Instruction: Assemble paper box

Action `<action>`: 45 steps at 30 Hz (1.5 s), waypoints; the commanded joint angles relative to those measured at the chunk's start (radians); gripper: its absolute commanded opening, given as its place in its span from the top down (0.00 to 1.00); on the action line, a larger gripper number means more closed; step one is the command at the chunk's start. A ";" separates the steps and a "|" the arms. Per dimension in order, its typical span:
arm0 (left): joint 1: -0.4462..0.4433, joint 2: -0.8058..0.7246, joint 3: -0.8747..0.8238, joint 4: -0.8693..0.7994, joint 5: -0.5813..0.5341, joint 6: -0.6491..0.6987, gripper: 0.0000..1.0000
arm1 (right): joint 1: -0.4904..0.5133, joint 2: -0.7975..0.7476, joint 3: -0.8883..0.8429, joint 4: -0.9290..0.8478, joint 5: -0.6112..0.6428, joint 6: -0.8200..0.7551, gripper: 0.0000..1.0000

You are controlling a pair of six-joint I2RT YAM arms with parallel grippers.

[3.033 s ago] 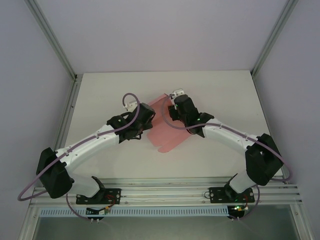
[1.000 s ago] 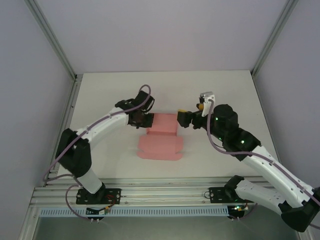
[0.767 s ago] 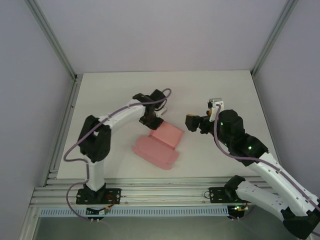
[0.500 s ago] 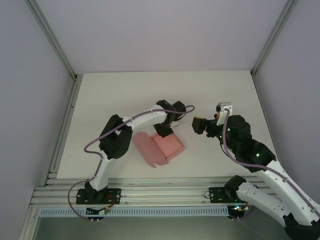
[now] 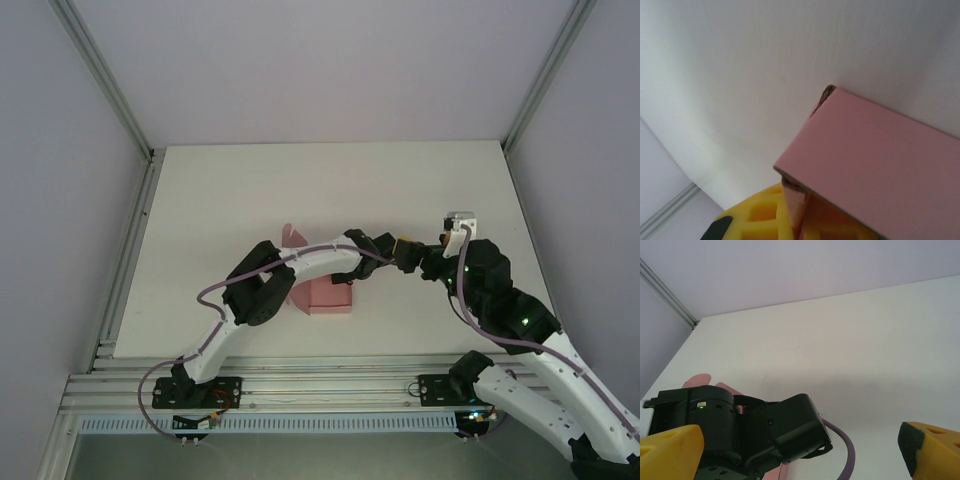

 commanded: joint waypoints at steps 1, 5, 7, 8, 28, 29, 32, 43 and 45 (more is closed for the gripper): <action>0.012 0.050 0.000 0.132 0.000 -0.003 0.78 | -0.003 -0.018 -0.008 -0.035 0.038 0.016 0.00; 0.013 -0.004 0.020 0.129 0.065 -0.002 0.62 | -0.005 -0.023 -0.008 -0.052 0.047 0.013 0.00; 0.014 -0.035 0.031 0.126 0.093 0.002 0.56 | -0.005 -0.020 -0.008 -0.055 0.052 0.015 0.00; 0.013 -0.051 0.040 0.125 0.098 0.006 0.54 | -0.006 -0.018 -0.007 -0.056 0.056 0.011 0.00; 0.351 -0.586 -0.078 0.214 0.350 -0.557 0.00 | -0.306 0.232 0.052 -0.061 -0.184 0.027 0.00; 0.397 -0.632 -0.133 0.229 0.374 -0.610 0.00 | -0.311 0.261 0.048 -0.033 -0.220 -0.003 0.00; 0.512 -0.791 -0.351 0.311 0.414 -0.723 0.00 | -0.310 0.370 0.041 0.066 -0.440 -0.173 0.00; 0.646 -1.287 -0.966 0.393 0.517 -0.964 0.00 | -0.157 1.059 0.418 -0.142 -0.690 -1.027 0.04; 0.648 -1.324 -0.980 0.358 0.489 -0.964 0.00 | -0.130 1.166 0.528 -0.191 -0.634 -1.065 0.08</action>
